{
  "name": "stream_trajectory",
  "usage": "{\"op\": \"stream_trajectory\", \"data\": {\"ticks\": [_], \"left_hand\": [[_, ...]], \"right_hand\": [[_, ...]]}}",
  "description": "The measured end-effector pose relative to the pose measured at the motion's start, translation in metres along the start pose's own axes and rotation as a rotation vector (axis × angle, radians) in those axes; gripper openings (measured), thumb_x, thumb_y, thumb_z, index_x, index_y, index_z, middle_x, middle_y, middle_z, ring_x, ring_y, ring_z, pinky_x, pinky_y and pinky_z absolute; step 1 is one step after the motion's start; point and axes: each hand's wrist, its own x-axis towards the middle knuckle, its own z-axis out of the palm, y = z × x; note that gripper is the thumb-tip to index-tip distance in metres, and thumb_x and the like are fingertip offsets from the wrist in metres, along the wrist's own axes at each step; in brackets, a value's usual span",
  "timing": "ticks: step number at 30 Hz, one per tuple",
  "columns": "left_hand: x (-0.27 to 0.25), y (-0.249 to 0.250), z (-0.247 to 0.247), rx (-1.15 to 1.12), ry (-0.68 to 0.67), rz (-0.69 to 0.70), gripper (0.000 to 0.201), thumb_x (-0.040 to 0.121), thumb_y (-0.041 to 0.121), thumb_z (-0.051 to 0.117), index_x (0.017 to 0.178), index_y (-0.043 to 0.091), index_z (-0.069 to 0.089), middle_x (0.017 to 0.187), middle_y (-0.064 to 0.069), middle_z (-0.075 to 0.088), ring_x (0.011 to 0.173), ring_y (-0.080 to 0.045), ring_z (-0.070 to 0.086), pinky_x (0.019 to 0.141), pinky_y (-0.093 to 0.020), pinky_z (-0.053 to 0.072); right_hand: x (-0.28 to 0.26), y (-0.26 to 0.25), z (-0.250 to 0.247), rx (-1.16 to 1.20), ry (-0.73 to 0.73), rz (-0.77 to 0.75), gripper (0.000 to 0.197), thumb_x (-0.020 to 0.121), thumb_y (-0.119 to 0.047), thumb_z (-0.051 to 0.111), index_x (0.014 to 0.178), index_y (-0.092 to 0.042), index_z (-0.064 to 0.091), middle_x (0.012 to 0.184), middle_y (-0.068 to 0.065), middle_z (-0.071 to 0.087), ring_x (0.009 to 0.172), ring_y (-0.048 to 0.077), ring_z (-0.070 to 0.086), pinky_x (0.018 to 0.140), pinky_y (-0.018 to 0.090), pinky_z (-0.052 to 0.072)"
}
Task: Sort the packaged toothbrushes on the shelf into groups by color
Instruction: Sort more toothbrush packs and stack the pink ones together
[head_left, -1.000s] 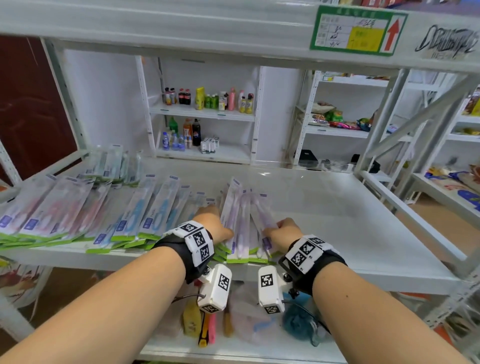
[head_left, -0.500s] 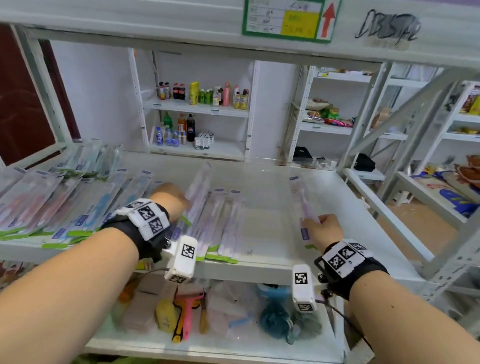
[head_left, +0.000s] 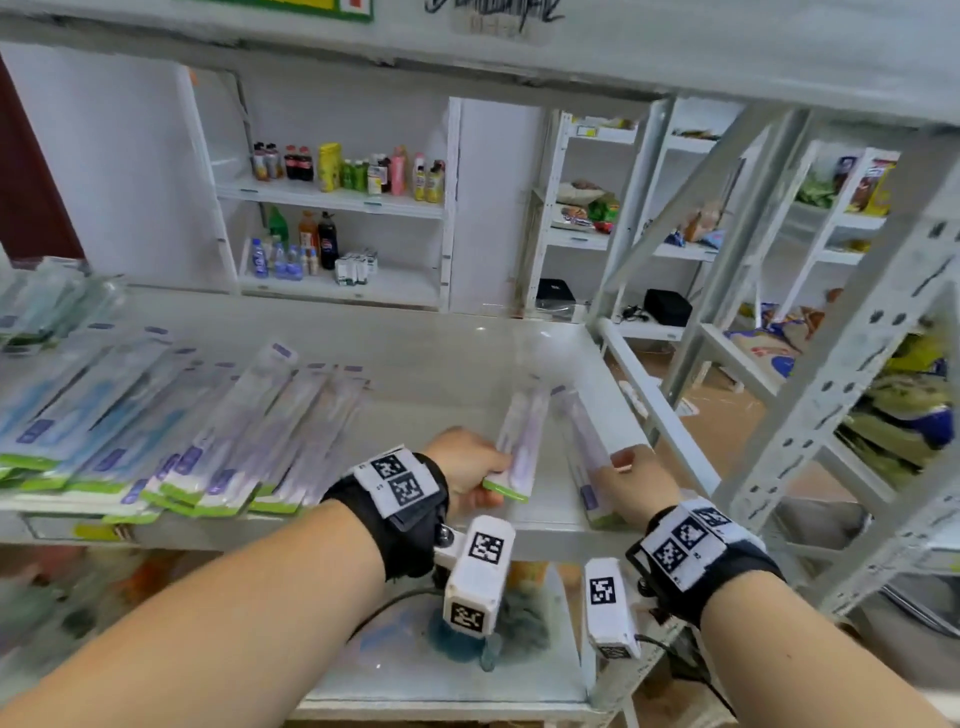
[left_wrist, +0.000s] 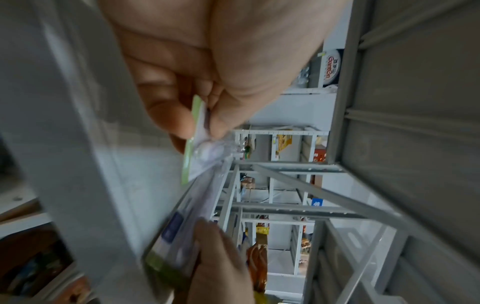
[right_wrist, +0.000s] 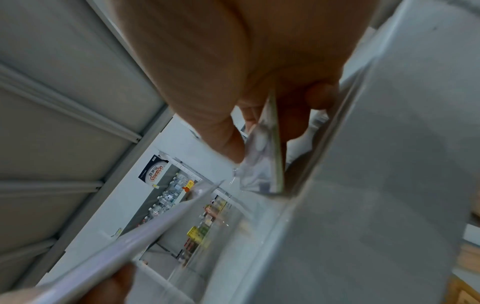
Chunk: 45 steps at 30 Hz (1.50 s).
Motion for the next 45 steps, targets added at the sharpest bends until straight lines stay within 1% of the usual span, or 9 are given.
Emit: {"op": "stream_trajectory", "data": {"ticks": [8,11,15,24,29,35,38,42,45], "left_hand": [[0.010,-0.018,0.042,0.013,-0.007,0.075,0.018,0.091,-0.004,0.044,0.085,0.006,0.058,0.081,-0.009,0.059,0.064,-0.018,0.061,0.045,-0.018,0.051],[0.013,-0.021,0.044,0.071,0.015,0.103,0.021,0.091,-0.001,0.043,0.081,0.010,0.058,0.087,-0.011,0.060,0.067,-0.017,0.061,0.045,-0.017,0.050],[0.017,-0.027,0.047,0.181,0.031,0.145,0.013,0.090,0.004,0.046,0.093,0.011,0.057,0.098,-0.013,0.065,0.065,-0.015,0.063,0.047,-0.016,0.049],[0.021,-0.034,0.047,0.157,0.113,0.181,0.037,0.094,0.008,0.046,0.129,0.017,0.038,0.120,-0.011,0.056,0.055,-0.015,0.062,0.051,-0.019,0.054],[0.021,-0.034,0.048,0.108,0.126,0.189,0.044,0.094,0.003,0.045,0.135,0.013,0.032,0.112,-0.010,0.054,0.056,-0.016,0.063,0.048,-0.017,0.052],[0.024,-0.035,0.046,0.103,0.119,0.168,0.043,0.094,0.005,0.046,0.134,0.018,0.034,0.108,-0.004,0.056,0.065,-0.016,0.068,0.056,-0.021,0.056],[0.024,-0.036,0.046,0.170,0.085,0.177,0.040,0.093,0.007,0.048,0.131,0.016,0.039,0.115,-0.009,0.060,0.068,-0.013,0.066,0.055,-0.018,0.054],[0.024,-0.037,0.045,0.304,0.067,0.222,0.042,0.088,0.012,0.057,0.127,0.018,0.045,0.086,0.002,0.063,0.060,-0.007,0.059,0.053,-0.016,0.047],[0.025,-0.038,0.044,0.417,0.097,0.249,0.050,0.082,0.014,0.063,0.129,0.018,0.047,0.087,0.003,0.060,0.076,-0.013,0.060,0.072,-0.024,0.050]], "right_hand": [[0.006,0.015,-0.003,-0.070,-0.149,-0.149,0.051,0.083,-0.033,0.061,0.130,-0.019,0.048,0.104,0.005,0.064,0.075,0.011,0.056,0.069,0.020,0.041],[0.008,0.013,-0.003,-0.121,-0.241,-0.201,0.054,0.079,-0.034,0.063,0.130,-0.022,0.052,0.103,0.000,0.062,0.073,0.006,0.056,0.058,0.017,0.040],[0.011,0.009,-0.002,-0.180,-0.287,-0.250,0.056,0.077,-0.034,0.063,0.130,-0.021,0.053,0.119,0.004,0.062,0.097,0.017,0.058,0.077,0.022,0.040],[0.013,0.014,-0.007,-0.077,-0.350,-0.244,0.061,0.068,-0.032,0.061,0.129,-0.031,0.054,0.110,-0.004,0.063,0.084,0.008,0.054,0.067,0.024,0.041],[0.014,0.015,-0.007,-0.053,-0.335,-0.239,0.060,0.068,-0.031,0.064,0.127,-0.030,0.056,0.081,-0.016,0.053,0.072,0.001,0.052,0.065,0.024,0.043],[0.013,0.016,-0.006,-0.046,-0.338,-0.222,0.064,0.071,-0.033,0.065,0.133,-0.029,0.049,0.117,-0.002,0.062,0.087,0.013,0.058,0.076,0.029,0.049],[0.012,0.015,-0.006,-0.032,-0.341,-0.228,0.064,0.071,-0.034,0.067,0.133,-0.029,0.050,0.118,-0.002,0.062,0.088,0.014,0.059,0.081,0.031,0.051],[0.012,0.015,-0.005,-0.043,-0.335,-0.216,0.069,0.069,-0.035,0.069,0.134,-0.029,0.048,0.118,-0.001,0.060,0.091,0.015,0.057,0.079,0.030,0.048],[0.013,0.015,-0.004,-0.035,-0.330,-0.207,0.068,0.070,-0.036,0.070,0.134,-0.028,0.048,0.108,-0.004,0.059,0.087,0.013,0.058,0.077,0.029,0.048]]}}
